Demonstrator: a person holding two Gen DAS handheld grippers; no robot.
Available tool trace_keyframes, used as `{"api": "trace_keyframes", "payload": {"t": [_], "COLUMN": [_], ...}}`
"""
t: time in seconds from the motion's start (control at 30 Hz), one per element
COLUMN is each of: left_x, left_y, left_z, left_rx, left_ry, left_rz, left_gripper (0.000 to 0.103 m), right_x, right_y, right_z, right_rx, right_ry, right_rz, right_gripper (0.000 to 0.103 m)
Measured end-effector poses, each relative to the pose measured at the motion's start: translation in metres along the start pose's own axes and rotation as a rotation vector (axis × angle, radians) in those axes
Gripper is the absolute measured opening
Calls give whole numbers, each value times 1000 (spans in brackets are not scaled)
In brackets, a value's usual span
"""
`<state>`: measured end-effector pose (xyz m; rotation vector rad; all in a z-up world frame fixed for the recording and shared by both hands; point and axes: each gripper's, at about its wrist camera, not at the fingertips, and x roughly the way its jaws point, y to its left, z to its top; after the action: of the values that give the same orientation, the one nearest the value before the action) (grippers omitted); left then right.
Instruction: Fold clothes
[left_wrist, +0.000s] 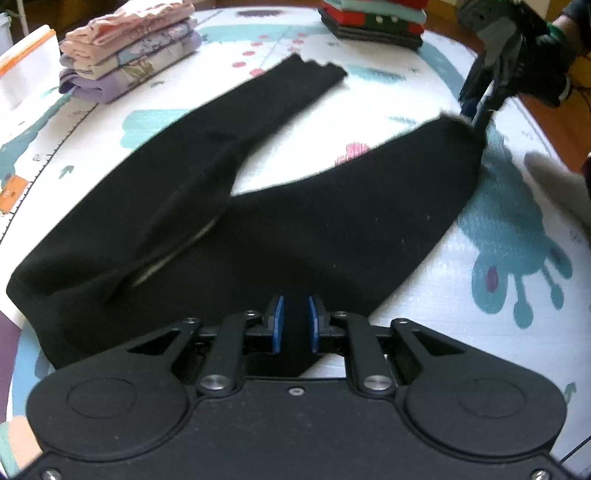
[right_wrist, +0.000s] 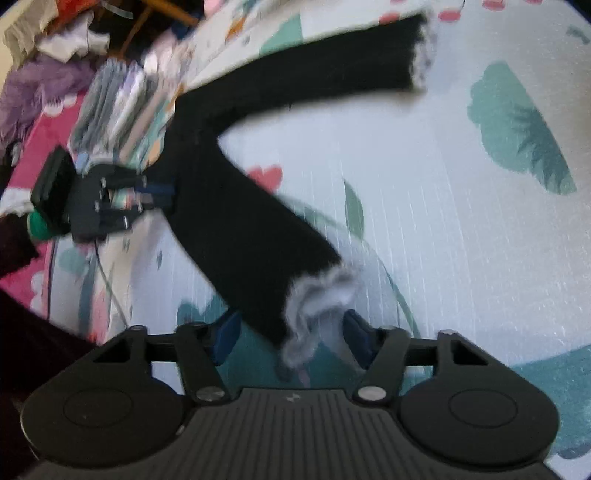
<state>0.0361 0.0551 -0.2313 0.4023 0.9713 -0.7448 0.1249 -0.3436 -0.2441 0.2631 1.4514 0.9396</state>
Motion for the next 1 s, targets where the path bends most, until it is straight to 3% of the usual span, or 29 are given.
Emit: {"api": "trace_keyframes", "payload": {"t": [0.03, 0.1, 0.2, 0.23, 0.4, 0.5, 0.57, 0.67, 0.77, 0.9, 1.0], "left_x": [0, 0, -2, -2, -7, -14, -17, -20, -14, 10, 15], "left_y": [1, 4, 4, 4, 3, 12, 19, 31, 38, 50, 41], "left_z": [0, 0, -3, -4, -3, -2, -2, 0, 9, 21, 24], "left_rx": [-9, -34, -50, -49, -47, -90, -127, -198, -239, -314, -216], "left_ry": [0, 2, -3, -4, -9, -30, -45, -68, -94, -79, -54], "left_rz": [-1, -7, -12, -13, -18, 4, 16, 22, 17, -8, 16], "left_gripper": [14, 16, 19, 20, 34, 34, 34, 34, 34, 34, 40], "right_x": [2, 5, 1, -1, -15, -31, -30, -13, 16, 40, 39], "right_y": [-4, -14, -58, -63, -52, -24, 0, 42, 71, 68, 59], "right_z": [2, 5, -1, -3, 8, 26, 35, 36, 25, 11, 5], "right_rx": [35, 130, 489, 521, 350, 106, -50, -293, -465, -496, -496], "right_ry": [1, 3, 11, 13, 30, -7, -27, -54, -18, 3, 10], "right_rz": [5, 28, 159, 145, 45, -40, -48, -53, -78, -133, -155], "right_gripper": [5, 6, 5, 6, 12, 17, 18, 20, 22, 24, 21]}}
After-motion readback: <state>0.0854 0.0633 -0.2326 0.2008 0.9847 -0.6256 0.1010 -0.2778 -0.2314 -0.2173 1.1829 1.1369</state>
